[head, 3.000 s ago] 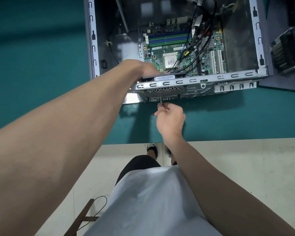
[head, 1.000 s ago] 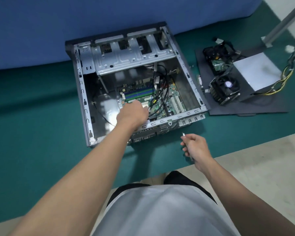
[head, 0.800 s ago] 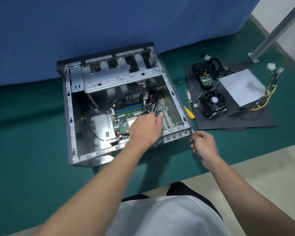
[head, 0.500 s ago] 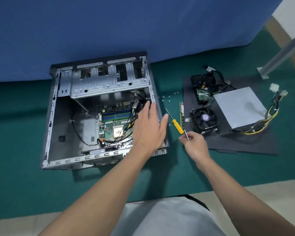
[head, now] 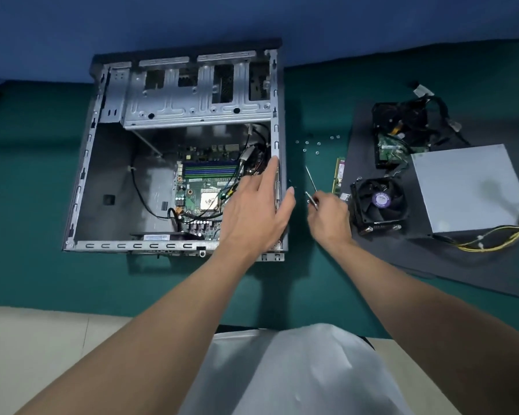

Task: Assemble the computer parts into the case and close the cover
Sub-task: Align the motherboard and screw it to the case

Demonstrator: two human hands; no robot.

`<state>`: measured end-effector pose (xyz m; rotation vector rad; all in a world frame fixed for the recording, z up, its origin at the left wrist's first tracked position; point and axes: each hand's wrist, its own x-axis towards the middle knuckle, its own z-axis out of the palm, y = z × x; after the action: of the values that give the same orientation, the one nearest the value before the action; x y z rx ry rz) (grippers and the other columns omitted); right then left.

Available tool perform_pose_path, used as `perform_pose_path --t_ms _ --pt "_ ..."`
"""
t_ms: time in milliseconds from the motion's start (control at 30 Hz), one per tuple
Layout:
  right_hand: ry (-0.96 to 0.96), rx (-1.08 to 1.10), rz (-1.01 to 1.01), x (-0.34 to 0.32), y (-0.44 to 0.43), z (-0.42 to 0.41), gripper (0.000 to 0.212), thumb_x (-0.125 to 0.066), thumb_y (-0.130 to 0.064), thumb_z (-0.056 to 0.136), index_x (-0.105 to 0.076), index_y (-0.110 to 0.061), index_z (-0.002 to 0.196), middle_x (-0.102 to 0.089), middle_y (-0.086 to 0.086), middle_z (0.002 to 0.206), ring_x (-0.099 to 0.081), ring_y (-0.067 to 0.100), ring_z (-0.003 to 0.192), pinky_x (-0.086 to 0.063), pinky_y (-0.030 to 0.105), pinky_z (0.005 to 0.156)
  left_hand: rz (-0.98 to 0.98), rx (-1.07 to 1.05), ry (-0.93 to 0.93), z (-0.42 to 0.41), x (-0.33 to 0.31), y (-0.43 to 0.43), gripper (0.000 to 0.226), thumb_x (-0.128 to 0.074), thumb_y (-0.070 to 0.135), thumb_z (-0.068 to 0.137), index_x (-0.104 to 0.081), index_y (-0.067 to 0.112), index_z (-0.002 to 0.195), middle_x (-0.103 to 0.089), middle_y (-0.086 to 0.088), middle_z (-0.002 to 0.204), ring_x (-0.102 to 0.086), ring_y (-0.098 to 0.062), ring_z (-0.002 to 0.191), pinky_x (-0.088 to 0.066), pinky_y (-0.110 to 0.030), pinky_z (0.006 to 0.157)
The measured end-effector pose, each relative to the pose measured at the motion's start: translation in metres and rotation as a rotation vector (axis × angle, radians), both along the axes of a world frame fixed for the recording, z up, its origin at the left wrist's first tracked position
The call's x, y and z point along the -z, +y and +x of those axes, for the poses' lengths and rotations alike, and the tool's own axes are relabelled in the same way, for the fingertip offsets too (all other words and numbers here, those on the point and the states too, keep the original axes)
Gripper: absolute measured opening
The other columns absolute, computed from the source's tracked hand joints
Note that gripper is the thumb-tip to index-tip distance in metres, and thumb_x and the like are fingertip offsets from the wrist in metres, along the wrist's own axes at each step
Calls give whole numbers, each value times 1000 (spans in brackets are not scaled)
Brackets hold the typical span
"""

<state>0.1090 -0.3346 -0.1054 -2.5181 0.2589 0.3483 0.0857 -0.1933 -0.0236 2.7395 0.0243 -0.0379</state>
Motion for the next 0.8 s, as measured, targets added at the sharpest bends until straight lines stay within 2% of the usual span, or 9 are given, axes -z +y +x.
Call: perform_pose_path --t_ms 167,300,467,567,633,700,800 --pt "20 -75 -112 5 5 19 15 -53 -7 93 -64 2 94 -60 22 97 -59 39 92 -48 40 76 28 -12 9 1 -2 -2 60 -40 47 95 -32 19 148 -64 -9 102 -53 -26 99 -46 -38 75" --pt "77 -104 -187 6 10 25 17 -51 -1 91 -66 1 99 -57 20 101 -59 39 95 -48 39 71 32 -14 18 1 -4 -2 60 -41 47 95 -34 18 147 -64 -10 102 -54 -26 98 -47 -38 75" --pt "38 -191 -265 10 11 21 19 -47 9 87 -61 4 99 -55 19 102 -60 42 93 -51 44 74 16 -12 13 1 -5 0 60 -41 47 95 -33 19 148 -64 -8 100 -55 -25 96 -47 -37 75" --pt "14 -203 -258 12 11 21 19 -48 11 85 -61 4 98 -55 18 102 -61 42 92 -51 44 72 73 -1 0 2 -6 1 61 -41 48 94 -35 21 147 -62 -7 86 -58 -27 86 -46 -36 70" --pt "-4 -186 -204 13 11 23 15 -50 6 88 -60 3 98 -54 19 101 -60 42 90 -50 44 72 163 0 -7 2 -8 1 62 -36 51 91 -37 22 146 -44 1 63 -51 -24 67 -42 -34 66" --pt "-36 -145 -133 12 10 24 11 -53 -2 91 -60 2 97 -55 18 99 -59 41 89 -48 43 73 254 -9 -34 2 -8 2 62 -33 53 90 -42 24 144 -22 8 52 -37 -21 53 -39 -33 63" --pt "-96 -73 -28 6 11 25 17 -55 -13 94 -62 2 94 -57 18 95 -57 37 88 -45 39 75 313 -7 -38 2 -7 3 62 -31 57 89 -44 29 142 -14 11 44 -29 -19 41 -30 -28 57"
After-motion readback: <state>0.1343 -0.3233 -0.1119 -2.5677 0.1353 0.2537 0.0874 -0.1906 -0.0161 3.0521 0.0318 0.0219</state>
